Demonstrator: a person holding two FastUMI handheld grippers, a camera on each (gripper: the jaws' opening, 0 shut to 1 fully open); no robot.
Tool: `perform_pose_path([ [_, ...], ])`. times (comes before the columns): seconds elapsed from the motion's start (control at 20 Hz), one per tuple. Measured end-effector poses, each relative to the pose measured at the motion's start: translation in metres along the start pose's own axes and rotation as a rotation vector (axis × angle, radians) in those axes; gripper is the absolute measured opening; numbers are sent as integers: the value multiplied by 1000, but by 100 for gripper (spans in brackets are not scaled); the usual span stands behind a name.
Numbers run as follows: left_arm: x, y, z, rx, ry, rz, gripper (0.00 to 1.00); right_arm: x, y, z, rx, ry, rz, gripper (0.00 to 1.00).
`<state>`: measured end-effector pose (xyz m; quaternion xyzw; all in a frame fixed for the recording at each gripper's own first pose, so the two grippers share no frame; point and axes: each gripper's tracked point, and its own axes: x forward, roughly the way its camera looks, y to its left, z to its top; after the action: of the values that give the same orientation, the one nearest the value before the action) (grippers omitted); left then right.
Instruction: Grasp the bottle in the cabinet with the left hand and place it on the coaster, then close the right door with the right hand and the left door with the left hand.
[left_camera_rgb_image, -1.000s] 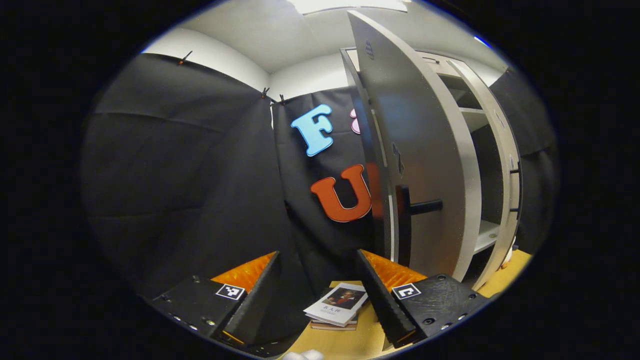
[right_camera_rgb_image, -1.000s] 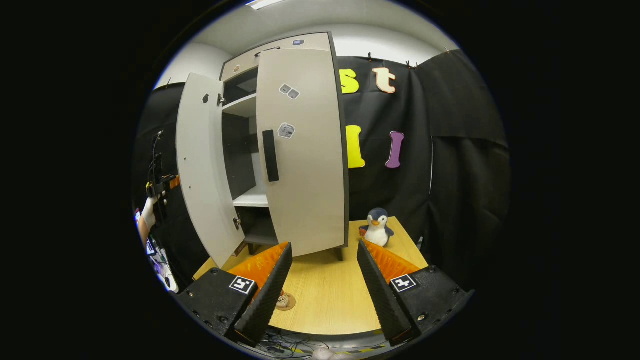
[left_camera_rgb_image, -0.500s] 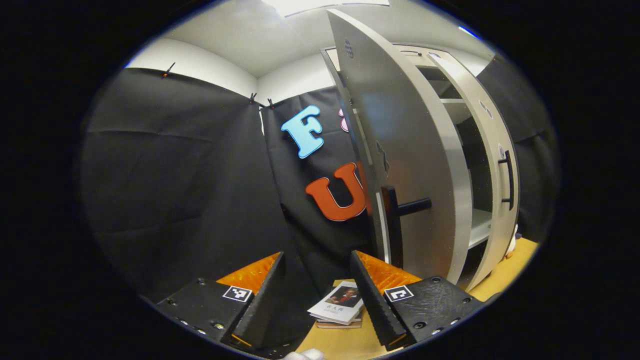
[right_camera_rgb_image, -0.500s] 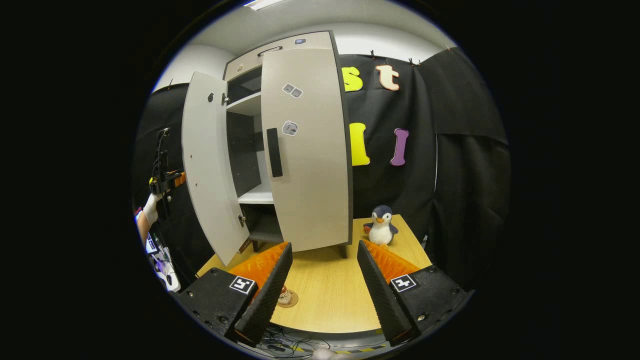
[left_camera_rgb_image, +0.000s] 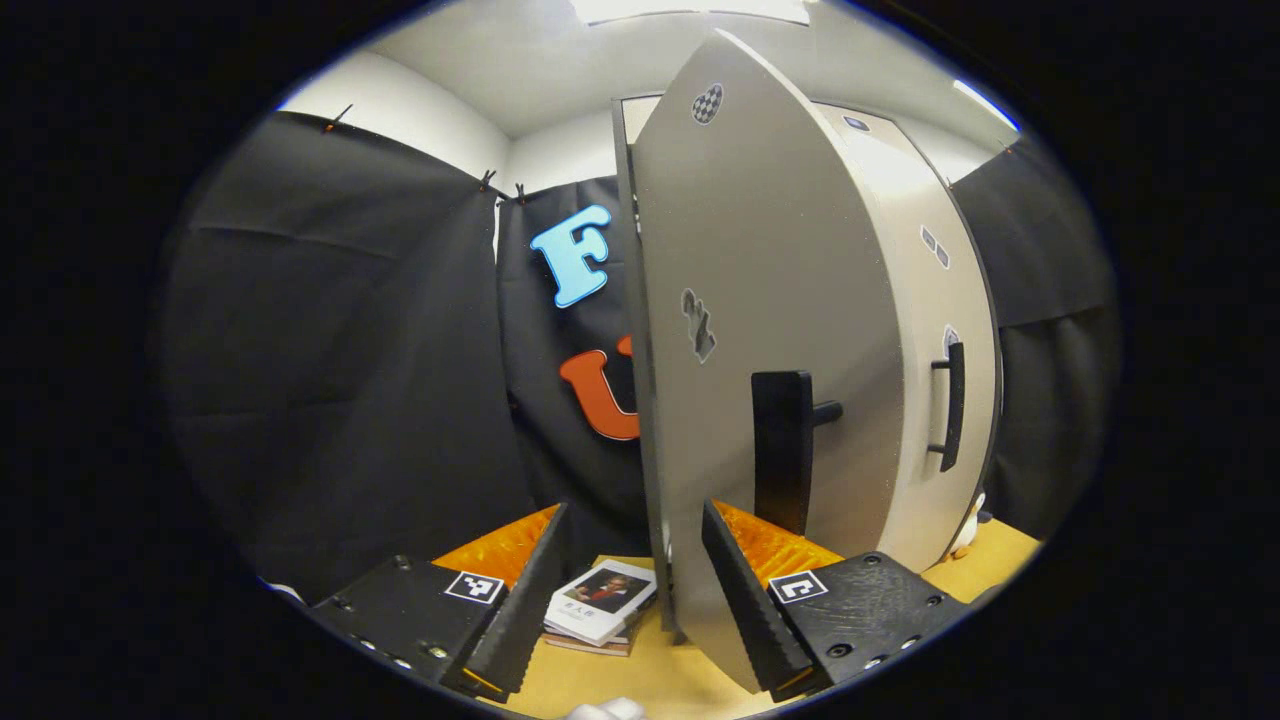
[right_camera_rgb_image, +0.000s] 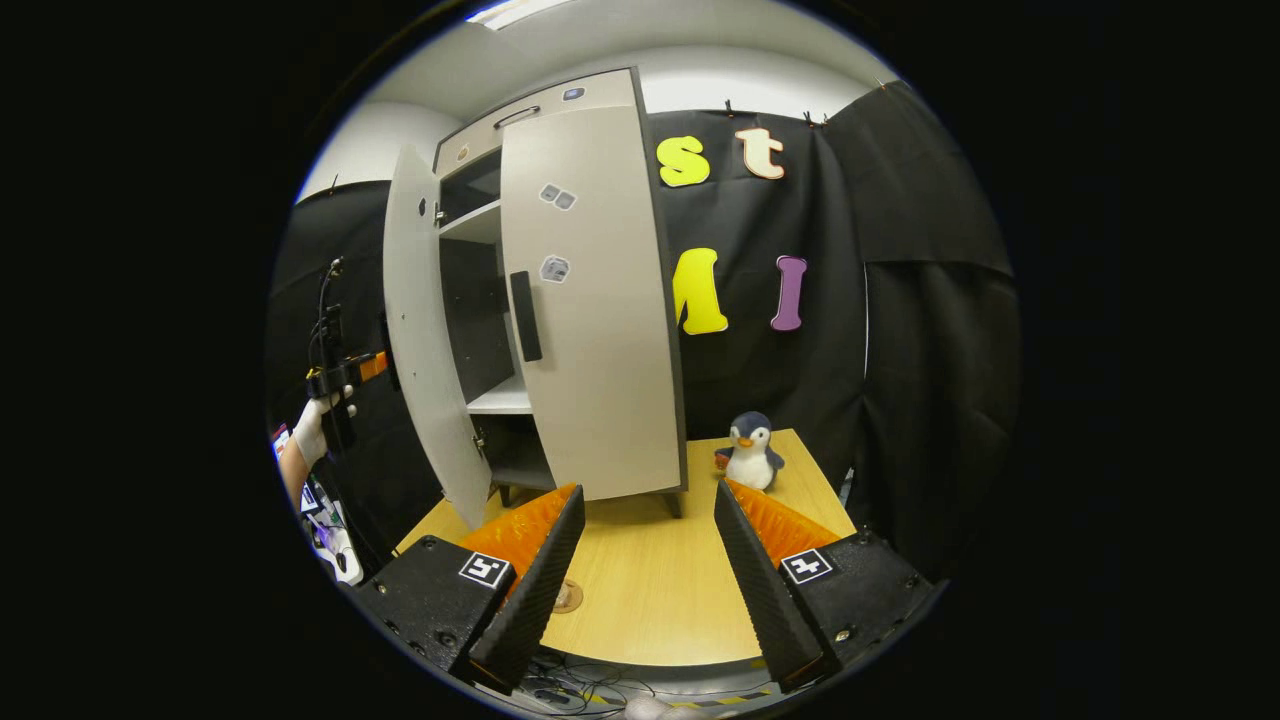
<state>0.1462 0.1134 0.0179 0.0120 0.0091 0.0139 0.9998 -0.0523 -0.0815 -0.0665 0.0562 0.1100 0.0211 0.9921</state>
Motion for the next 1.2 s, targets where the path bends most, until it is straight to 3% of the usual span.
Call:
perform_pose_path([
  [0.05, 0, -9, 2, 2, -1, -1, 79, -2, -9, 4, -4, -5, -5, 81],
  [0.15, 4, -26, 4, 6, 8, -8, 93, -3, -23, 11, -6, -16, -11, 81],
  [0.2, 5, -33, 6, 9, 8, -7, 95, -4, -29, 16, -8, -23, -14, 81],
  [0.5, -15, -48, 27, 56, -33, 31, 95, -4, -42, 29, -12, -39, -13, 81],
  [0.9, -80, -79, 58, 30, -58, -36, 95, 3, -21, 62, -21, -107, 10, 81],
  [1.2, -119, -91, 58, 4, -64, -57, 95, 4, -15, 87, -31, -182, -22, 81],
])
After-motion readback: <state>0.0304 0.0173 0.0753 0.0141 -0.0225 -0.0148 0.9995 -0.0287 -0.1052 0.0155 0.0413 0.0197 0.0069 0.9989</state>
